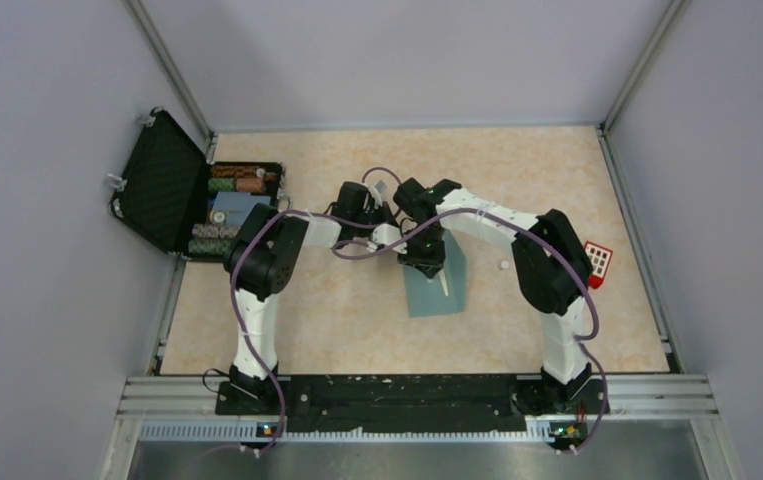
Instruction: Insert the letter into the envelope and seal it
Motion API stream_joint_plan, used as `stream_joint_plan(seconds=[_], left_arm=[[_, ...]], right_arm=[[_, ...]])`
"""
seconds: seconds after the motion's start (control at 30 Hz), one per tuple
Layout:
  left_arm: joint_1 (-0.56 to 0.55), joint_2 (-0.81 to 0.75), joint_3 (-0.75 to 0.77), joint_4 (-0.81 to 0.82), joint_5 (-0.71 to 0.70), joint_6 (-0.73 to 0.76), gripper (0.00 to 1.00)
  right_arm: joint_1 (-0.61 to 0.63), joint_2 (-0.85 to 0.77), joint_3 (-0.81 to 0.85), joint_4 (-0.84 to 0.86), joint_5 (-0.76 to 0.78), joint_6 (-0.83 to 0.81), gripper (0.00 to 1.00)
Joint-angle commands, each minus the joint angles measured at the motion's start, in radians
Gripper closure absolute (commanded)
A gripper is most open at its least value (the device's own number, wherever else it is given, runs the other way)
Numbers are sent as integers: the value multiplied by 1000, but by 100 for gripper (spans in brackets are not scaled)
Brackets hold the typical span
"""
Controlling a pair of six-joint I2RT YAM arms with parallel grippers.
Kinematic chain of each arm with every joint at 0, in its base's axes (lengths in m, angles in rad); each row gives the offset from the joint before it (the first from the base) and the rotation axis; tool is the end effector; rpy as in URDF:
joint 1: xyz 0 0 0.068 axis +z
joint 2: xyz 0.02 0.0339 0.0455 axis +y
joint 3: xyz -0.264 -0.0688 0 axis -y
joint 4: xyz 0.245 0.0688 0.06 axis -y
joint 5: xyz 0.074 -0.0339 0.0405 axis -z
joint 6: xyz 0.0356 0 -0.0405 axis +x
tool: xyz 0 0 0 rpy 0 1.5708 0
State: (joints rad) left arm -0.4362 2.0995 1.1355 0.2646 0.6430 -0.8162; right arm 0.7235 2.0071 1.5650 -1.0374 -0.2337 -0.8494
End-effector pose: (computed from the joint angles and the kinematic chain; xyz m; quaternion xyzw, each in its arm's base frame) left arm 0.3722 -0.1970 0.1084 -0.0315 0.8698 -0.4668 0.1566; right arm 0.2858 0.2634 0.1940 -0.7060 0.6970 0.1134 0.0526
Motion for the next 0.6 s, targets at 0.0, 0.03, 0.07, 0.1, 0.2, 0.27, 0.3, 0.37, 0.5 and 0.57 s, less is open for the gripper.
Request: stream_joint_plan(seconds=[0.0, 0.03, 0.07, 0.1, 0.2, 0.27, 0.3, 0.37, 0.5, 0.57], left_arm=[[7, 26, -15, -97, -111, 53, 100], [7, 24, -16, -96, -111, 54, 100], [6, 24, -17, -96, -109, 54, 100], [6, 22, -20, -94, -108, 56, 100], [6, 18, -21, -99, -102, 64, 100], [6, 15, -23, -103, -103, 67, 100], [7, 15, -23, -104, -100, 68, 100], [7, 14, -24, -103, -100, 67, 100], [6, 7, -26, -103, -101, 71, 100], [6, 5, -27, -103, -100, 73, 100]], right_arm=[[18, -11, -8, 77, 31, 32, 100], [18, -15, -14, 103, 46, 38, 100], [17, -21, -19, 128, 59, 42, 100], [18, -25, -23, 150, 69, 43, 100], [17, -20, -16, 190, 103, 50, 100], [16, -8, -1, 188, 117, 51, 100], [16, -1, 6, 187, 123, 52, 100], [12, 8, 13, 190, 139, 53, 100], [12, 29, 23, 181, 175, 53, 100], [9, 38, 28, 167, 182, 53, 100]])
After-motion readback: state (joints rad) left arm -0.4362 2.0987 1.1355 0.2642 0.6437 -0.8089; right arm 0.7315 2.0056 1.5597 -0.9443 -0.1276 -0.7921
